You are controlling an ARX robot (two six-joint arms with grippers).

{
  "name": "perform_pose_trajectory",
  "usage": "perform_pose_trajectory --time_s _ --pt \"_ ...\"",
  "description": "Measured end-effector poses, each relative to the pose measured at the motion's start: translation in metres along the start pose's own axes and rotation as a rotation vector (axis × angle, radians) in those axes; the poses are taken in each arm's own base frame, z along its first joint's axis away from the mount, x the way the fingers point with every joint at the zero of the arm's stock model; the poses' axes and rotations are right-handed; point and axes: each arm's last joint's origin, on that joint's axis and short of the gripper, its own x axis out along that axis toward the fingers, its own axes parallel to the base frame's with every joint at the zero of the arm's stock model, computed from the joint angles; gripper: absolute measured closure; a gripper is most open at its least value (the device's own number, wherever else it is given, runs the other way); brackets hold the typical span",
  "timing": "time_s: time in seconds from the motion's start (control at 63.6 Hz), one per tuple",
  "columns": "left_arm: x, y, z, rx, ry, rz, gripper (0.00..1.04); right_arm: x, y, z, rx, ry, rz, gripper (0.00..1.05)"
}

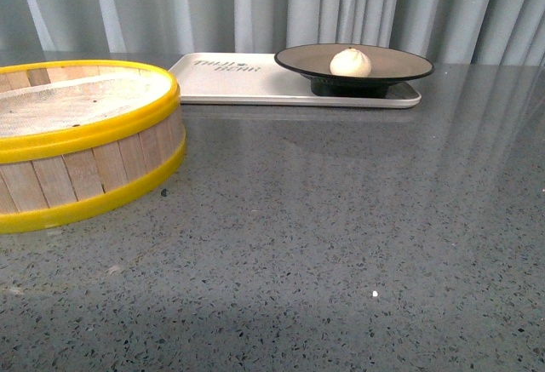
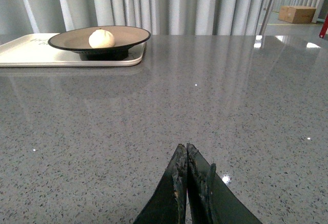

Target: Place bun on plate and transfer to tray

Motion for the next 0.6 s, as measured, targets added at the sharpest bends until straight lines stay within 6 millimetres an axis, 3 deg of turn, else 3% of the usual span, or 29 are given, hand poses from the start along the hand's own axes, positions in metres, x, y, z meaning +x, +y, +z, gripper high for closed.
perform_pose_trajectory --time_s 0.393,0.598 --pt "0.000 0.000 0.000 0.000 0.000 0.000 0.07 -0.012 0.000 -0.015 0.000 0.029 0.000 1.03" --pt "0.000 0.000 0.000 0.000 0.000 0.000 0.07 -0.015 0.000 -0.013 0.000 -0.002 0.000 1.03"
